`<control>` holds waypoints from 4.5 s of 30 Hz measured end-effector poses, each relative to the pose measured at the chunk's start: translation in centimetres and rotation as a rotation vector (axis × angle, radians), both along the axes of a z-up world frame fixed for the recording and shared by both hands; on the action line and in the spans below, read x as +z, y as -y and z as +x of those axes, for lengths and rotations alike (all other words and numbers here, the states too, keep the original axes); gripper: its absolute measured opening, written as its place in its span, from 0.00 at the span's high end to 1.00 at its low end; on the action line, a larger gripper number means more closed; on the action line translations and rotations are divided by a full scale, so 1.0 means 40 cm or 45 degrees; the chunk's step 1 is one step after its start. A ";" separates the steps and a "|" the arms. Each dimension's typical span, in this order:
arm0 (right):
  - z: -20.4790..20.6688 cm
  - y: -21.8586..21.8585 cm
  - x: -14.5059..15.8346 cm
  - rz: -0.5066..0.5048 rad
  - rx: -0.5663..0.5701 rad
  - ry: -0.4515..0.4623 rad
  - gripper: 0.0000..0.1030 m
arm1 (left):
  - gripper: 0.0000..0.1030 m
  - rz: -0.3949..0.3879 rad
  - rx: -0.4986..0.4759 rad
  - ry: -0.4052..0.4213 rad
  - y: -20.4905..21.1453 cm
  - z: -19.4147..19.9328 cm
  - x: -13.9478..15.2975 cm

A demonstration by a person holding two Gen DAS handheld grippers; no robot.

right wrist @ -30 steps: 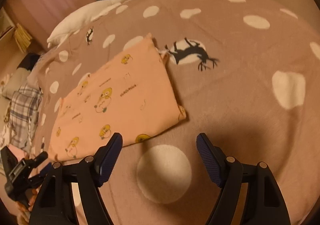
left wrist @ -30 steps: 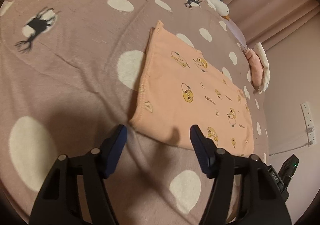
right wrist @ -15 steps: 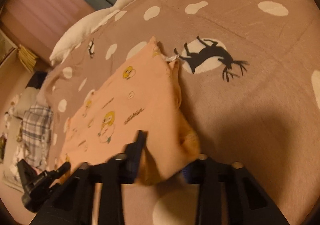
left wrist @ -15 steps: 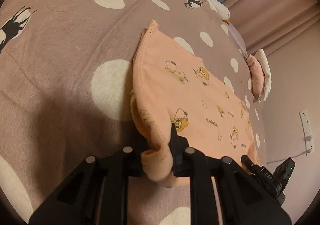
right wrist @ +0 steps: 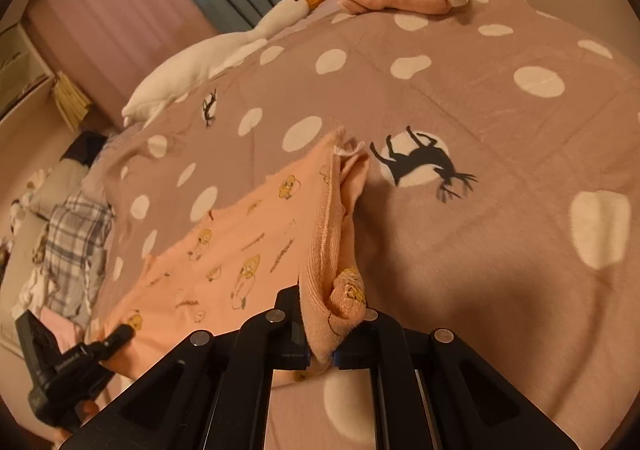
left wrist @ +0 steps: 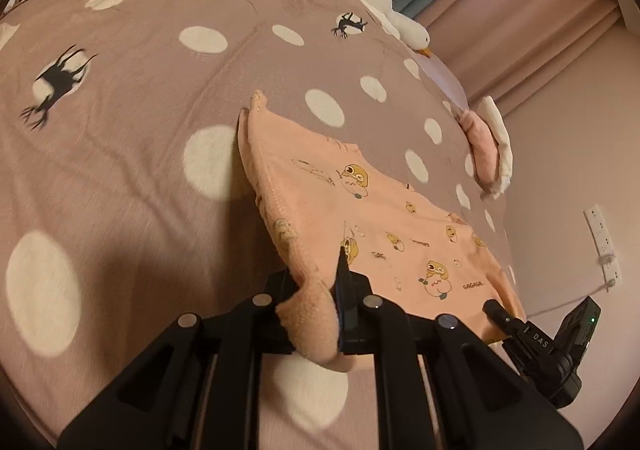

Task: Fold small clothes
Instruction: 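Lift the edge with the right tool and fold it over the other half, then lower the fold onto the onesie and open the right tool, then grasp the end of the folded onesie with the left tool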

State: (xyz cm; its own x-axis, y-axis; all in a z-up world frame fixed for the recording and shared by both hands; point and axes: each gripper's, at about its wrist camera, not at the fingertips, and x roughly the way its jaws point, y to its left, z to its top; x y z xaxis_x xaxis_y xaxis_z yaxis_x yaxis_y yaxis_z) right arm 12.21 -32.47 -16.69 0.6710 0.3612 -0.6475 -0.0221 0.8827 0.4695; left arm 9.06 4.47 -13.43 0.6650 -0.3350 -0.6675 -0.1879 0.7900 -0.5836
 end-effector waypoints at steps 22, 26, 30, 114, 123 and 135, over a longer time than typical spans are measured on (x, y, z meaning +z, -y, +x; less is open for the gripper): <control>-0.138 -0.007 -0.047 -0.146 -0.014 -0.115 0.92 | 0.81 0.170 -0.089 -0.218 0.043 -0.138 -0.060; -0.139 -0.013 -0.046 -0.171 -0.013 -0.109 0.92 | 0.75 0.143 -0.078 -0.222 0.023 -0.146 -0.052; -0.142 -0.031 -0.008 -0.206 0.017 -0.035 0.92 | 0.64 0.170 -0.037 -0.225 -0.006 -0.165 -0.029; -0.182 -0.205 0.006 -0.253 0.381 -0.048 0.45 | 0.87 0.215 -0.430 -0.067 0.085 0.065 0.051; -0.174 -0.259 0.011 -0.274 0.468 -0.025 0.45 | 0.87 0.304 -0.306 -0.106 -0.022 0.021 0.040; -0.166 -0.317 -0.003 -0.323 0.535 -0.050 0.45 | 0.75 0.316 -0.251 -0.184 -0.048 -0.029 -0.001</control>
State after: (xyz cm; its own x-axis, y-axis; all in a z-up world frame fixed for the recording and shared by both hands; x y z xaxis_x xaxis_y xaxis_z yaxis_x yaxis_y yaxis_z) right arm 5.58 -19.81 -16.80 0.4744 0.4229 -0.7721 -0.3874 0.8879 0.2483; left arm 7.89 6.40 -13.46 0.4962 -0.2633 -0.8273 -0.0841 0.9338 -0.3476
